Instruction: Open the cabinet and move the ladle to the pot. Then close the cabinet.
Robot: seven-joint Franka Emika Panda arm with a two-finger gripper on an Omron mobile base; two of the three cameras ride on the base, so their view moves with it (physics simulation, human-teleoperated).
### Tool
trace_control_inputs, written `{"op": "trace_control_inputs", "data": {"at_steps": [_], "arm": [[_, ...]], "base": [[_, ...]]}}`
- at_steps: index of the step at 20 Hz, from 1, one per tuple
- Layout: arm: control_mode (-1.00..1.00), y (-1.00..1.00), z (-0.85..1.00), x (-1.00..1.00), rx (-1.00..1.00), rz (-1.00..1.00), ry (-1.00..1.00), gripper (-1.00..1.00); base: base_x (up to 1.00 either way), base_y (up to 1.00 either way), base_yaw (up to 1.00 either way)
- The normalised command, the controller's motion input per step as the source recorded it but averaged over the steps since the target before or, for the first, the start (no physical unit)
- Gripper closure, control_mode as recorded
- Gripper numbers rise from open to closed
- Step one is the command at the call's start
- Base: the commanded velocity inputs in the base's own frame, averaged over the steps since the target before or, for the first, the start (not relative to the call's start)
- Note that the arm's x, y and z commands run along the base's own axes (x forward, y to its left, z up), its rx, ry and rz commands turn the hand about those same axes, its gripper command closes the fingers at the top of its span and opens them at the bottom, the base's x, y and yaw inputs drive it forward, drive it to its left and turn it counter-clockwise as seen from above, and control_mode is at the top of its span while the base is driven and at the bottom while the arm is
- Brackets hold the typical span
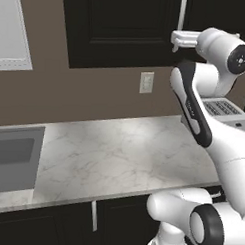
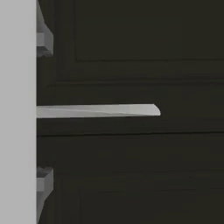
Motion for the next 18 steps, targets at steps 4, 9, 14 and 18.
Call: {"op": "trace_control_inputs", "data": {"at_steps": [4, 9, 14, 18], "arm": [[-1.0, 0.0, 0.0, 0.47, 0.02, 0.0, 0.07, -1.0], [-1.0, 0.0, 0.0, 0.44, 0.03, 0.0, 0.07, -1.0], [-1.0, 0.0, 0.01, 0.41, 0.03, 0.0, 0.05, -1.0], [-1.0, 0.0, 0.0, 0.39, 0.02, 0.0, 0.03, -1.0]], "base": [[0.0, 0.0, 0.0], [0.0, 0.0, 0.0], [0.0, 0.0, 0.0], [0.0, 0.0, 0.0]]}}
